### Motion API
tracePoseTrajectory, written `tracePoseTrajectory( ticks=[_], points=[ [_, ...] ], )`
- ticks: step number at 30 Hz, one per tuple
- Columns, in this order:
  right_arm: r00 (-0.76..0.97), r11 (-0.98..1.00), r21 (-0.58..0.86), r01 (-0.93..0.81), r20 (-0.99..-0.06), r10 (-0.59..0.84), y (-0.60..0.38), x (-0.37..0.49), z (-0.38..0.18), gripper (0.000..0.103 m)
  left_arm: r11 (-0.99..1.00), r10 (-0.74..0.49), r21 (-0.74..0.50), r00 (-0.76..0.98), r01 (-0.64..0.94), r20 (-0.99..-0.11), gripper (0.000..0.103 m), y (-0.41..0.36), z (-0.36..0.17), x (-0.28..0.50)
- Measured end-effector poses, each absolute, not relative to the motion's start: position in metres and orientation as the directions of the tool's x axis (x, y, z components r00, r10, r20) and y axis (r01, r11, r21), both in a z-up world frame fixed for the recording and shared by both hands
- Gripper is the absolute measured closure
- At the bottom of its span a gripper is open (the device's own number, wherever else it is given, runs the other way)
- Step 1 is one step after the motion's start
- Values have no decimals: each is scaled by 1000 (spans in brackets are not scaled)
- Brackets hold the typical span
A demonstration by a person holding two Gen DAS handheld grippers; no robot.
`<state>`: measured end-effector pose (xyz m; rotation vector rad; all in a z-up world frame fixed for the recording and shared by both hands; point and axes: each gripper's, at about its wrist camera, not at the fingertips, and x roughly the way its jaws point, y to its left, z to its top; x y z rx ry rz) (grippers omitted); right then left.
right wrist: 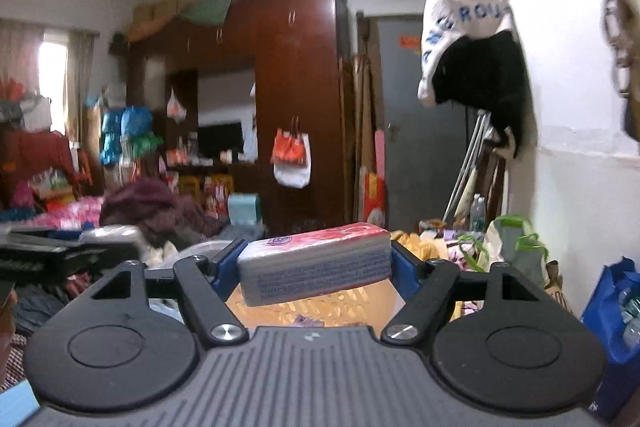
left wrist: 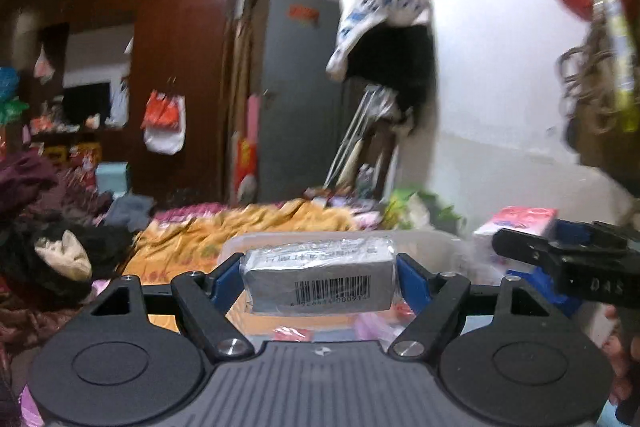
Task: Organize objects
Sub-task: 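Release the white box into the basket with the left tool while the right drops the soap bar, then grasp the open blue box with the left tool while the right tool grasps a purple package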
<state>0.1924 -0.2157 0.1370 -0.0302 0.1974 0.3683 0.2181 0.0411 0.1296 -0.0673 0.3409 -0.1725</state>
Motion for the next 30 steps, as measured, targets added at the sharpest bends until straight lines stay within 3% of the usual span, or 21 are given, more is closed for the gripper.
tracePoseTrajectory(
  ticks=[4, 7, 9, 16, 22, 25, 28, 30],
  points=[
    [897, 925, 34, -377, -234, 374, -208, 228, 120, 22, 993, -118, -63, 910, 101, -397, 15, 41, 116, 259],
    [902, 932, 58, -357, -237, 360, -211, 227, 110, 1, 994, -97, -80, 891, 69, -444, 15, 45, 103, 273],
    [901, 923, 71, -379, -200, 386, -217, 214, 106, 0, 992, -123, -91, 894, 92, -430, 15, 51, 100, 266],
    [880, 911, 68, -407, -238, 411, -249, 157, 92, 0, 983, -182, -57, 921, 173, -345, 15, 57, 96, 184],
    [907, 944, -10, -330, -280, 314, -284, 115, 46, 0, 981, -191, -79, 928, 175, -321, 15, 79, 48, 108],
    [905, 957, 1, -289, -326, 274, -293, 124, 37, 20, 981, -188, -109, 919, 160, -346, 15, 94, 32, 103],
    [876, 957, 25, -289, -397, 275, -296, 140, 33, 30, 988, -150, -101, 911, 120, -384, 15, 101, 28, 113],
    [856, 950, 27, -310, -427, 291, -293, 142, 29, 31, 990, -136, -95, 905, 106, -403, 15, 103, 25, 119]
  ],
)
